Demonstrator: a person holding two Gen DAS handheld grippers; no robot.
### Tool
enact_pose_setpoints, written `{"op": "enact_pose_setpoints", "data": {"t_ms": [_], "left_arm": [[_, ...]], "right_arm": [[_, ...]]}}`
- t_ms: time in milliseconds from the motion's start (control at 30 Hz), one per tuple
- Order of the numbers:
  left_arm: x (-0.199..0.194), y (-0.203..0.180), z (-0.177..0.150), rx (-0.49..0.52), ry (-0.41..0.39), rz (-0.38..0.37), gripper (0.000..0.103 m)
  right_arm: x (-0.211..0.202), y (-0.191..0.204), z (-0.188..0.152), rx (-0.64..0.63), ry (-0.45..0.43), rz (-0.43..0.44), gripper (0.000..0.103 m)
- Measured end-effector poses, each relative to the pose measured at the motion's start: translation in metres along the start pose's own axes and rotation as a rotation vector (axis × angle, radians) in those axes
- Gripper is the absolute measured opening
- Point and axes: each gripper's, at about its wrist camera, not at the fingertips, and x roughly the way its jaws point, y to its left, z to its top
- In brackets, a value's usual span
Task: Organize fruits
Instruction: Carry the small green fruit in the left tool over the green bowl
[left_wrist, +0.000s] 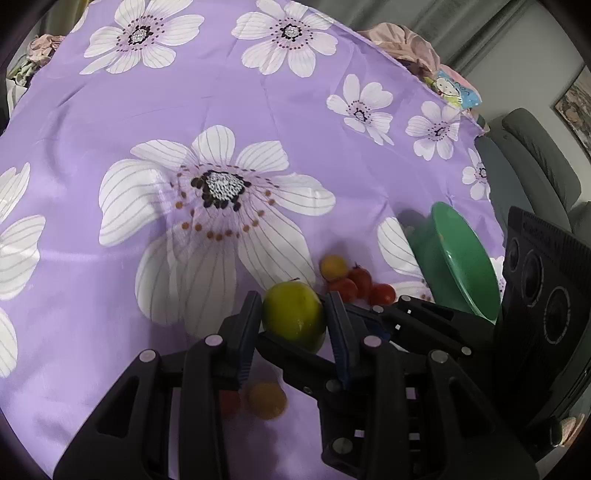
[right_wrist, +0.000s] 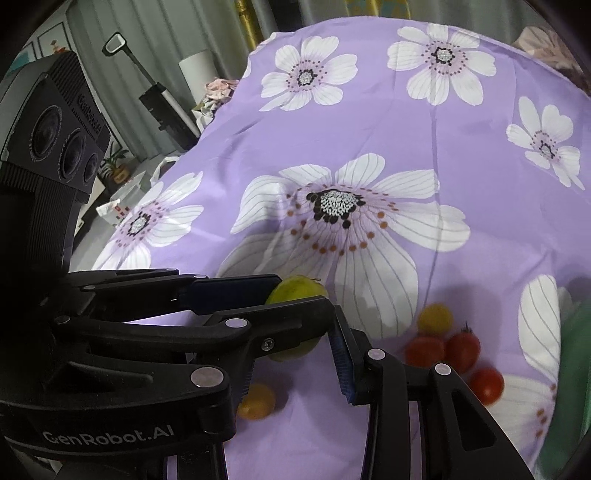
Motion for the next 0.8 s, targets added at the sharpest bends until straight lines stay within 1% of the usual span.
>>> {"op": "enact_pose_setpoints", "data": {"t_ms": [467,800], "left_arm": [[-0.025,-0.027,-0.023,0.040,-0.031,0.011,0.035],[-0.030,-0.052,-0.024,0.095,-0.048,0.011,0.035]], "right_arm": [[-0.034,0.013,-0.023,-0.008,-0.050,-0.007,0.039],[-0.054,0.008,-0.029,-0.001,-0.097,-0.020,0.039]]}}
